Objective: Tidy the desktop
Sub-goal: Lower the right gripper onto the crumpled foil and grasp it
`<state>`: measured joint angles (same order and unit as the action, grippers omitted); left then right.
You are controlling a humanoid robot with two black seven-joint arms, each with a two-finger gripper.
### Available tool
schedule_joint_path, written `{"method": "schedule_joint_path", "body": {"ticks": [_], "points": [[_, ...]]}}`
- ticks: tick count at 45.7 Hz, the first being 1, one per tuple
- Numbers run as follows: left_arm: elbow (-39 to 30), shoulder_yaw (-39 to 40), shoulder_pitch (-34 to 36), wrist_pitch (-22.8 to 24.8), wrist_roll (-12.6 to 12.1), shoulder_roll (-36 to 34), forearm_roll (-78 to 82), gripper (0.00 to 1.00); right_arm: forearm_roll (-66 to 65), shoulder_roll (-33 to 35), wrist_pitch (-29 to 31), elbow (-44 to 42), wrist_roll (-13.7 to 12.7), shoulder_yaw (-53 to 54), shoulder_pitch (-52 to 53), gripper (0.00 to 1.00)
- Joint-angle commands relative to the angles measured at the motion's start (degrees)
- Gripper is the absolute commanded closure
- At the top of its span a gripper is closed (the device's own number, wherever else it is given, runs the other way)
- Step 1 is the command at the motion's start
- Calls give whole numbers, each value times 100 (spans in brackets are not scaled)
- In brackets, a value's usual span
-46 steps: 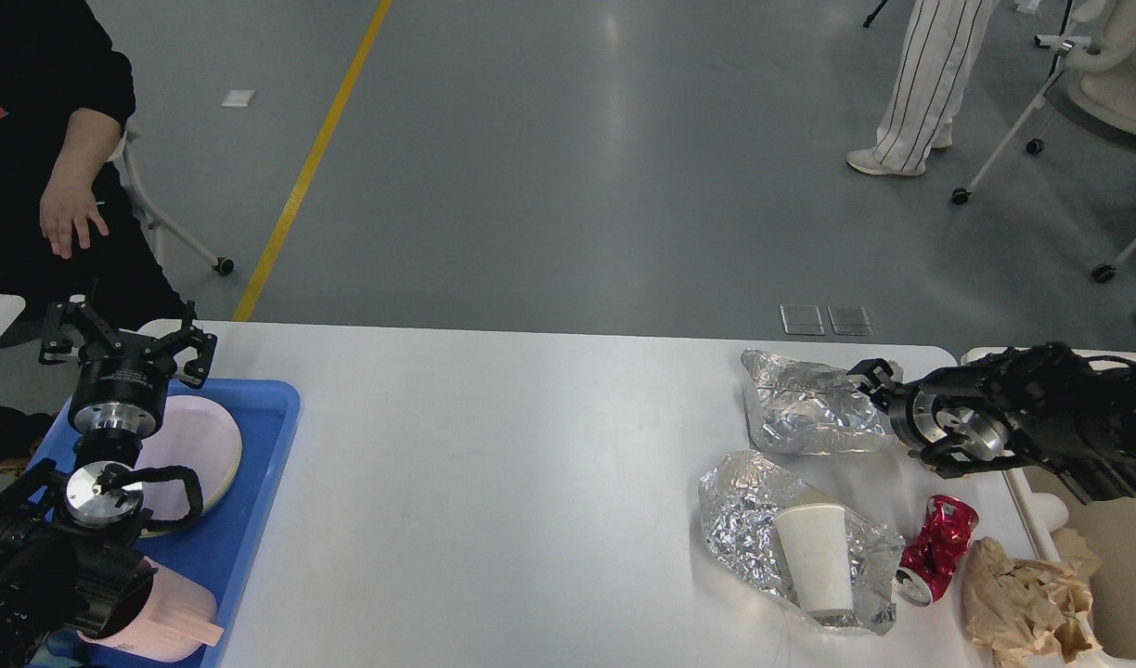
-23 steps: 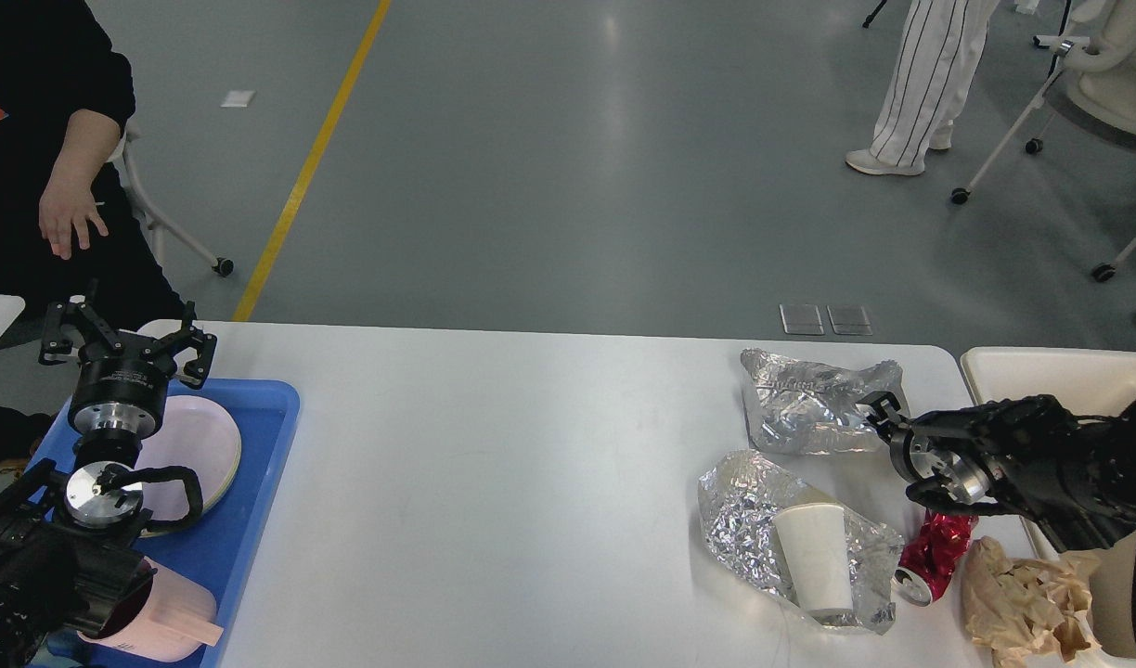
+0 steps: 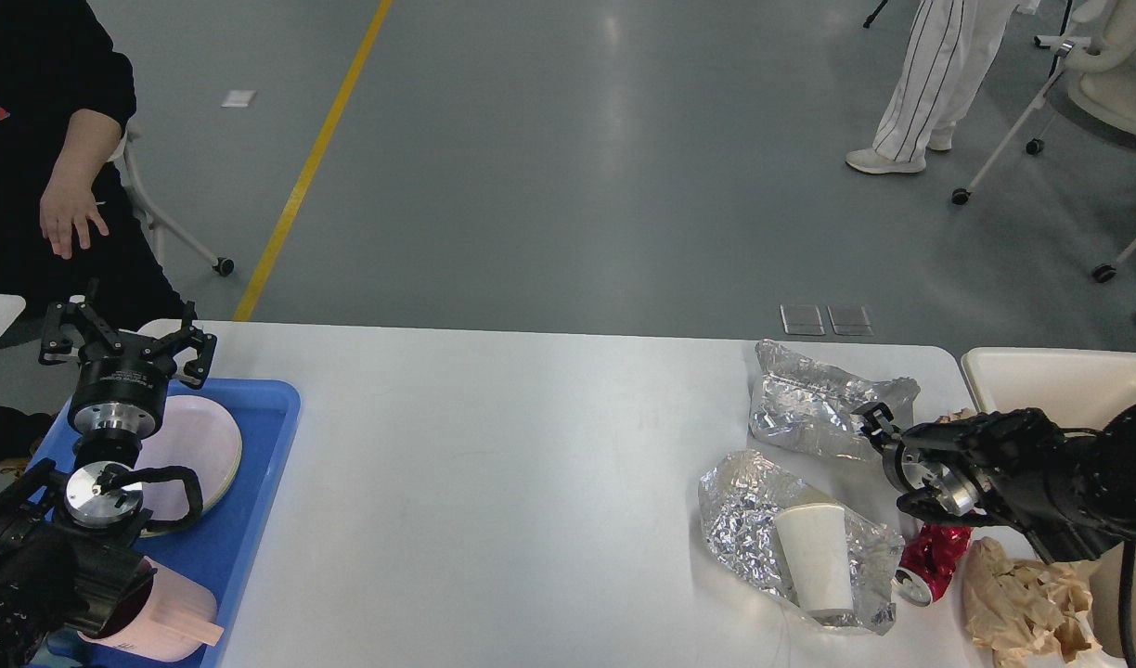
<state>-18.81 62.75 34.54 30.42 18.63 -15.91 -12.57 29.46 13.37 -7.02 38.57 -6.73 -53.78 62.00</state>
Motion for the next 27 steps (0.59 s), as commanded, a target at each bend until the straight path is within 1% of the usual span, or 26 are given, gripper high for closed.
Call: {"method": "schedule_joint_path", "body": {"ticks": [1, 4, 5, 7, 9, 13, 17, 27], "points": [[0, 0, 0, -1, 0, 0, 0, 4, -1, -80, -37, 18, -4, -1, -74, 45], [0, 0, 0, -1, 0, 0, 0, 4, -1, -80, -37, 54, -4, -1, -74, 65], [0, 0, 0, -1, 0, 0, 0, 4, -1, -80, -37, 54, -4, -1, -74, 69], [0, 0, 0, -1, 0, 0, 0, 4, -1, -80, -37, 54, -4, 8, -74, 73], [0, 0, 0, -1, 0, 9, 0, 4, -1, -80, -37, 54, -4, 8, -65, 74], [0, 0, 0, -1, 0, 9, 0, 4, -1, -89, -37, 54, -4, 8, -56, 89], [0, 0, 8, -1, 0, 0, 0, 4, -1, -89, -37, 54, -4, 96, -65, 100], [0, 0, 8, -1, 0, 0, 0, 4, -1, -89, 25, 89, -4, 430, -12, 100]]}}
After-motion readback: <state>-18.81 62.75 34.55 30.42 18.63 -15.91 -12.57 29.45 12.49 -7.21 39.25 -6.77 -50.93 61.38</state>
